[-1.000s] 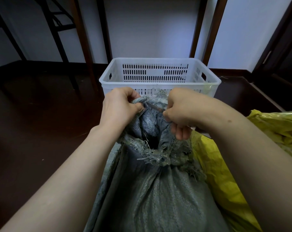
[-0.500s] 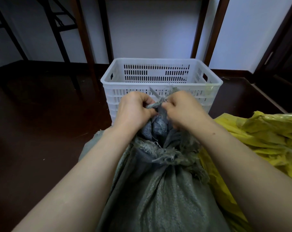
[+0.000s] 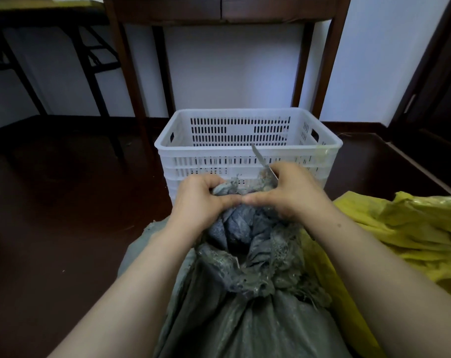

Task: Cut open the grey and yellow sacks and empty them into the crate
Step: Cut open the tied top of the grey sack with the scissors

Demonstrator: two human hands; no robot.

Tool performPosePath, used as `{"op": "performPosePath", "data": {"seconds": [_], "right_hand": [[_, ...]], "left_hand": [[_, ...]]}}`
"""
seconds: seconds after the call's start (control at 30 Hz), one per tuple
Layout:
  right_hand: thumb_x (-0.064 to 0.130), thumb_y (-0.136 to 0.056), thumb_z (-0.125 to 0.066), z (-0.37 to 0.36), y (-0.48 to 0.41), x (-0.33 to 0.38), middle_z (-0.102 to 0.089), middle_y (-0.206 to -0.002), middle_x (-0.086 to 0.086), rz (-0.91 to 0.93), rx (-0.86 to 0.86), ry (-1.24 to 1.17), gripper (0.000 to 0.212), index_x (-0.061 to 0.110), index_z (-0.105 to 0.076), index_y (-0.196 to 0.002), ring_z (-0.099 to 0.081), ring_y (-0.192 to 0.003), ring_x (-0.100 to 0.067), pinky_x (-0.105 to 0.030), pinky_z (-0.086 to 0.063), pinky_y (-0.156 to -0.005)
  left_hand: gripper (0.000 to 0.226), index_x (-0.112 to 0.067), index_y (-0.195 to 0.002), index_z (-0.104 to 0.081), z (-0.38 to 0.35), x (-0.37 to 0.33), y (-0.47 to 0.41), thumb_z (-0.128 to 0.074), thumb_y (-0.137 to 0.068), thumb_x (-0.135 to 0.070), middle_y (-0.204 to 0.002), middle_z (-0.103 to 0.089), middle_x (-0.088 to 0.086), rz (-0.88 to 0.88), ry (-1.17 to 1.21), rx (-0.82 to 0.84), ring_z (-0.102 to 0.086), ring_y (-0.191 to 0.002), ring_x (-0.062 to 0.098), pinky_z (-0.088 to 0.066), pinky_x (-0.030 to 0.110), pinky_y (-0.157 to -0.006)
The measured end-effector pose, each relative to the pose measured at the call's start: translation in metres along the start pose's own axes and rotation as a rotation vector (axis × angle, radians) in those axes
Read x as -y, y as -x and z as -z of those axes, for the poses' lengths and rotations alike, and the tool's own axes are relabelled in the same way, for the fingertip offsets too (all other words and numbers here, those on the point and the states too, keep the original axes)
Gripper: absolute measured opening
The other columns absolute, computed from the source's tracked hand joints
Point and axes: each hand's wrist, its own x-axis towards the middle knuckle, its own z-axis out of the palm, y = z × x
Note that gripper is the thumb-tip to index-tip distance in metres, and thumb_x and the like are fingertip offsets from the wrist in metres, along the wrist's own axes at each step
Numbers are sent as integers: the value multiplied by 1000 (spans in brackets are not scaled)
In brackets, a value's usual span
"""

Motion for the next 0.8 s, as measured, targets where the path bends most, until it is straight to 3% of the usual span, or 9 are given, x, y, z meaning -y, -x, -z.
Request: {"op": "performPosePath", "data": {"seconds": [0.13,0.27,0.37,0.4,0.5,0.57,0.67,0.73,0.8], "right_hand": [[29,-75,-78,-3,-4,-22,-63,-70,-2,-13,-99,-116,19,17,-62,-72,-62,-76,-25,-37,-50,-69],[23,-72,-82,1,-8,-45,-70,-76,-8,-128,-155,-269,16,15,-67,-73,-65,-77,-26,-44,-55,-77],[23,-72,-81,1,-12,-40,-68,-73,-9,-123,-209,-312,17,16,-65,-70,-66,-76,-27,-43,-55,-73],[22,-72,-81,0,-13,-37,-68,-71,-8,-119,-217,-338,18,17,-65,-68,-66,-75,-27,-42,-55,-71],[18,-73,-80,-2,-13,-35,-64,-56,4,-87,-175,-417,18,17,-63,-67,-61,-55,-11,-26,-49,-50],[16,-74,-79,-4,-11,-31,-57,-47,10,-67,-159,-462,20,18,-61,-66,-55,-46,-5,-21,-43,-43],[15,-74,-79,-4,-12,-27,-61,-60,4,-52,-192,-503,21,20,-61,-64,-60,-64,-17,-34,-53,-65],[15,-73,-79,-1,-13,-25,-61,-61,4,-35,-209,-516,21,21,-61,-64,-59,-65,-17,-35,-52,-70],[15,-73,-80,2,-11,-25,-61,-61,4,-25,-207,-501,20,20,-62,-65,-59,-64,-16,-34,-51,-67]], "left_hand": [[16,-6,-68,-71,15,7,-5,-82,-70,-16,-70,-72,16,235,296,-166,-68,-68,29,-58,44,-63],[16,-8,-70,-70,41,24,-10,-79,-75,-19,-68,-72,14,378,459,-347,-70,-63,29,-59,42,-55],[11,-8,-85,-68,41,27,-15,-72,-82,-18,-82,-71,17,278,207,-294,-69,-72,36,-57,53,-66],[12,-15,-96,-68,41,28,-18,-68,-83,-15,-90,-71,11,230,31,-238,-68,-85,34,-54,53,-78],[42,-35,-123,-59,47,15,-17,-63,-84,-18,-112,-67,-4,181,-519,-47,-54,-118,24,-22,44,-113],[26,-31,-105,-71,49,-2,-17,-65,-81,-24,-111,-70,1,192,-419,17,-58,-109,25,-31,39,-108],[28,-20,-76,-71,39,-18,-18,-64,-65,-45,-92,-73,8,206,-156,107,-67,-90,28,-52,44,-91],[50,-20,-93,-65,30,-13,-14,-73,-62,-58,-98,-69,-1,210,-365,181,-63,-93,23,-52,40,-87],[39,-19,-87,-58,23,-2,-10,-76,-70,-49,-96,-65,-2,200,-518,121,-59,-90,22,-51,35,-78]]}}
